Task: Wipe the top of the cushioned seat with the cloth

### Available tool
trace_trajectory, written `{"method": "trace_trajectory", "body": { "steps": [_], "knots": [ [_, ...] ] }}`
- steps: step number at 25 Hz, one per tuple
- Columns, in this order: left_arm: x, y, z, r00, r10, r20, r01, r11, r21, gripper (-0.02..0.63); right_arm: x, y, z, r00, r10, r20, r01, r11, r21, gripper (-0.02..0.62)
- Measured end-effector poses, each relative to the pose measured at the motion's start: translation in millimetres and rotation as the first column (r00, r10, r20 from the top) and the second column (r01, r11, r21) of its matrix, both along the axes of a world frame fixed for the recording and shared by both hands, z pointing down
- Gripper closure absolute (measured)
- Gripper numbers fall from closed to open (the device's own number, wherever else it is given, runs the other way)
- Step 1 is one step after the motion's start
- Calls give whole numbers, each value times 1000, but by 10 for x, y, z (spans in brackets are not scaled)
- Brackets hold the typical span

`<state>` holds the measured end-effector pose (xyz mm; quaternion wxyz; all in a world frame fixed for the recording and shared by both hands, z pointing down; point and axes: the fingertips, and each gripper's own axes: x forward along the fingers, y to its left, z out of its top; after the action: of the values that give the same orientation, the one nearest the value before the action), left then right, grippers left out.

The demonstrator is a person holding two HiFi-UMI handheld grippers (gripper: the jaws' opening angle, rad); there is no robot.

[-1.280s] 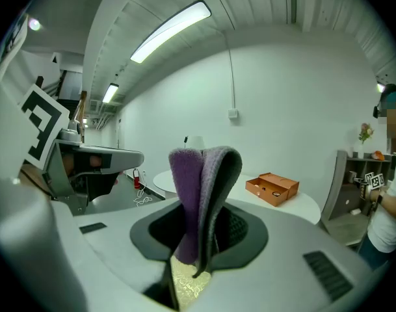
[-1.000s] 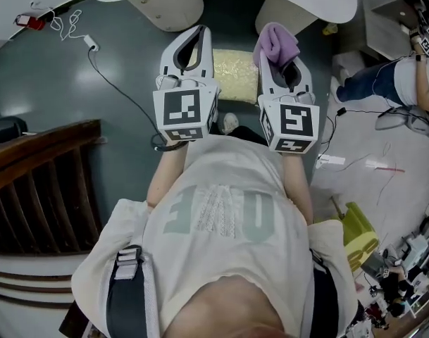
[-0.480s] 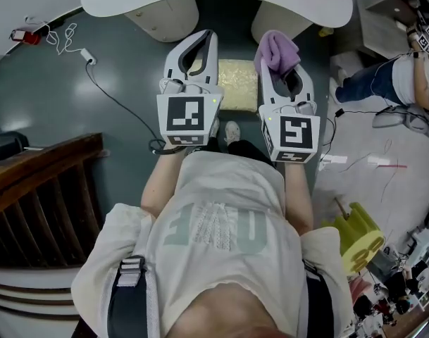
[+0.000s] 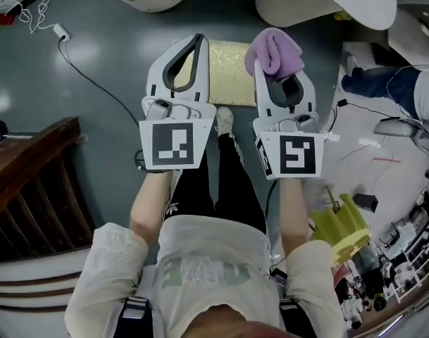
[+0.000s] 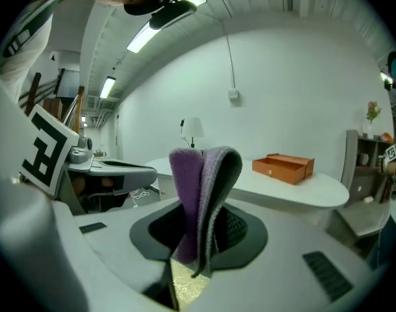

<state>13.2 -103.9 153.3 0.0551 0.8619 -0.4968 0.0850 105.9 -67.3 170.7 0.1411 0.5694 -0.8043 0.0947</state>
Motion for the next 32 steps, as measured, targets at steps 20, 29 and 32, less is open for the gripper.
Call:
{"method": "trace_trajectory", "body": {
  "steps": [20,29,32],
  "knots": [
    [-292,183,1692,999,-10,52,16,993,-117,598,-323,149,1659,1000,-11,16,14,987,-159,495],
    [-431,166,1806,997,-16,80,26,992,-125,599,-526,-40,1859,994,-42,104,64,974,-219,495],
    [-587,162,1888,994,-26,110,40,991,-129,599,-767,-164,2119,975,-49,215,112,949,-293,495]
  ]
}}
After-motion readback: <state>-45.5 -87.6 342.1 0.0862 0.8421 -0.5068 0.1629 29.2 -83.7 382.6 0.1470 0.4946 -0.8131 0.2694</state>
